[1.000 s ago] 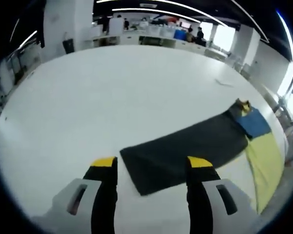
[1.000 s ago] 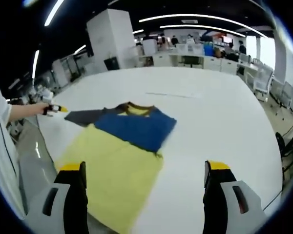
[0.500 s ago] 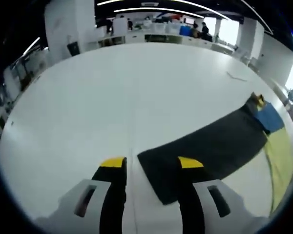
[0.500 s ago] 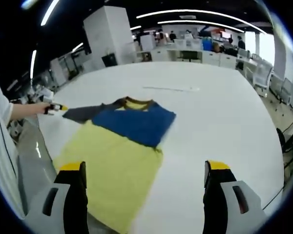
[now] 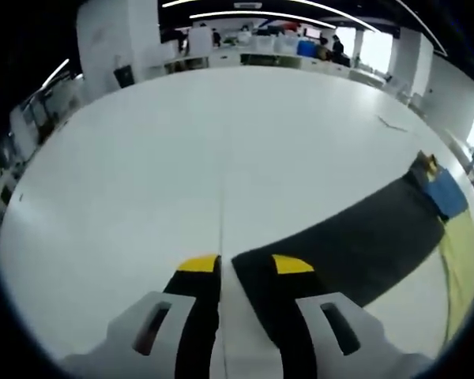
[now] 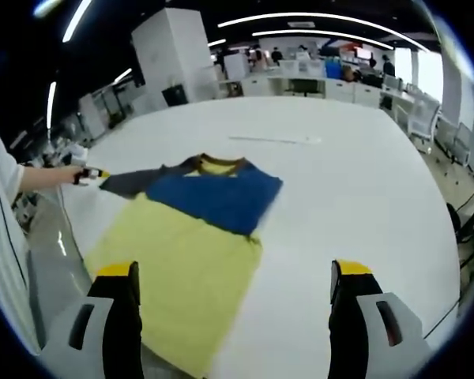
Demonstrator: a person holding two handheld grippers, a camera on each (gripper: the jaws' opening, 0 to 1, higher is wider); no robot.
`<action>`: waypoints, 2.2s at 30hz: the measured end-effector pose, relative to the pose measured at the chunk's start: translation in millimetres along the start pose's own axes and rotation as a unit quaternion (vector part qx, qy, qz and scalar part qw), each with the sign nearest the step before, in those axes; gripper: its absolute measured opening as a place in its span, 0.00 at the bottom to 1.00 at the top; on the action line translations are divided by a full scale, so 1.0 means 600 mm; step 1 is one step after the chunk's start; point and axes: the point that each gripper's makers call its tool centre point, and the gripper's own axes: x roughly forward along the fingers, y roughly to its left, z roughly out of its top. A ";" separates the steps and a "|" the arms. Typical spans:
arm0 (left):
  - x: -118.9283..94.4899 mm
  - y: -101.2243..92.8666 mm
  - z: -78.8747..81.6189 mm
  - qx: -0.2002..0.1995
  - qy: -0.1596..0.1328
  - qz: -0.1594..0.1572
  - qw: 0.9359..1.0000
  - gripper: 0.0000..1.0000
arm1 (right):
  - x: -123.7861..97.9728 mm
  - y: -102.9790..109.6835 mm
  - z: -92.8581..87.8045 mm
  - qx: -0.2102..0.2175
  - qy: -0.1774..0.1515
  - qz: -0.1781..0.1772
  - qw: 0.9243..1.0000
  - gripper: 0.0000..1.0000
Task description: Fold the garment on the visible template until the final outline fits inside the template.
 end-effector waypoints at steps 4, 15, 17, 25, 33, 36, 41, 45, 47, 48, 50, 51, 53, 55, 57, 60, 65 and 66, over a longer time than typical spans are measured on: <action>0.006 0.000 -0.006 0.002 0.010 0.003 1.000 0.16 | -0.001 -0.001 -0.001 0.002 0.000 -0.001 1.000 1.00; 0.009 -0.003 -0.011 -0.011 0.009 -0.005 1.000 0.08 | -0.003 -0.003 -0.003 0.003 0.000 -0.004 1.000 1.00; 0.009 -0.005 -0.011 -0.010 0.007 -0.007 1.000 0.06 | -0.002 -0.002 -0.003 0.003 -0.001 -0.004 1.000 1.00; 0.008 -0.010 -0.011 -0.010 0.008 -0.004 1.000 0.00 | -0.005 -0.001 -0.001 0.003 -0.002 -0.004 1.000 1.00; -0.005 -0.017 0.000 -0.026 -0.001 -0.002 1.000 0.00 | -0.011 -0.002 0.000 0.004 -0.008 -0.006 1.000 1.00; -0.011 -0.024 0.007 -0.037 -0.006 -0.006 0.999 0.00 | -0.014 -0.002 -0.001 0.005 -0.010 -0.005 1.000 1.00; -0.026 -0.039 0.020 -0.059 -0.021 -0.017 0.998 0.00 | -0.022 0.003 0.005 0.000 -0.021 -0.005 1.000 1.00; -0.044 -0.053 0.039 -0.072 -0.037 -0.026 0.996 0.00 | -0.032 0.001 0.008 -0.002 -0.029 -0.007 1.000 1.00; -0.055 -0.059 0.050 -0.071 -0.046 -0.026 0.996 0.00 | -0.038 0.000 0.008 -0.002 -0.034 -0.009 0.999 1.00; -0.061 -0.061 0.056 -0.072 -0.050 -0.027 0.996 0.00 | -0.041 0.000 0.007 -0.001 -0.035 -0.010 0.999 1.00; -0.071 -0.067 0.067 -0.074 -0.058 -0.031 0.995 0.00 | -0.047 0.000 0.007 0.000 -0.038 -0.010 0.999 1.00; -0.079 -0.072 0.076 -0.077 -0.065 -0.033 0.994 0.00 | -0.049 0.000 0.007 0.000 -0.040 -0.011 0.999 1.00; -0.095 -0.085 0.096 -0.071 -0.078 -0.041 0.994 0.00 | -0.054 -0.001 0.006 0.001 -0.043 -0.012 0.999 1.00; -0.105 -0.094 0.106 -0.069 -0.084 -0.044 0.993 0.00 | -0.060 -0.001 0.006 0.002 -0.048 -0.013 0.999 1.00; -0.118 -0.106 0.119 -0.069 -0.098 -0.051 0.991 0.00 | -0.066 0.000 0.005 0.003 -0.051 -0.014 0.999 1.00; -0.131 -0.121 0.126 -0.068 -0.105 -0.056 0.991 0.00 | -0.073 0.006 0.005 0.004 -0.056 -0.010 0.998 1.00; -0.155 -0.152 0.143 -0.062 -0.117 -0.069 0.989 0.00 | -0.091 0.008 0.005 0.000 -0.065 -0.010 0.998 1.00; -0.162 -0.159 0.147 -0.060 -0.121 -0.071 0.988 0.00 | -0.095 0.008 0.005 0.000 -0.067 -0.010 0.998 1.00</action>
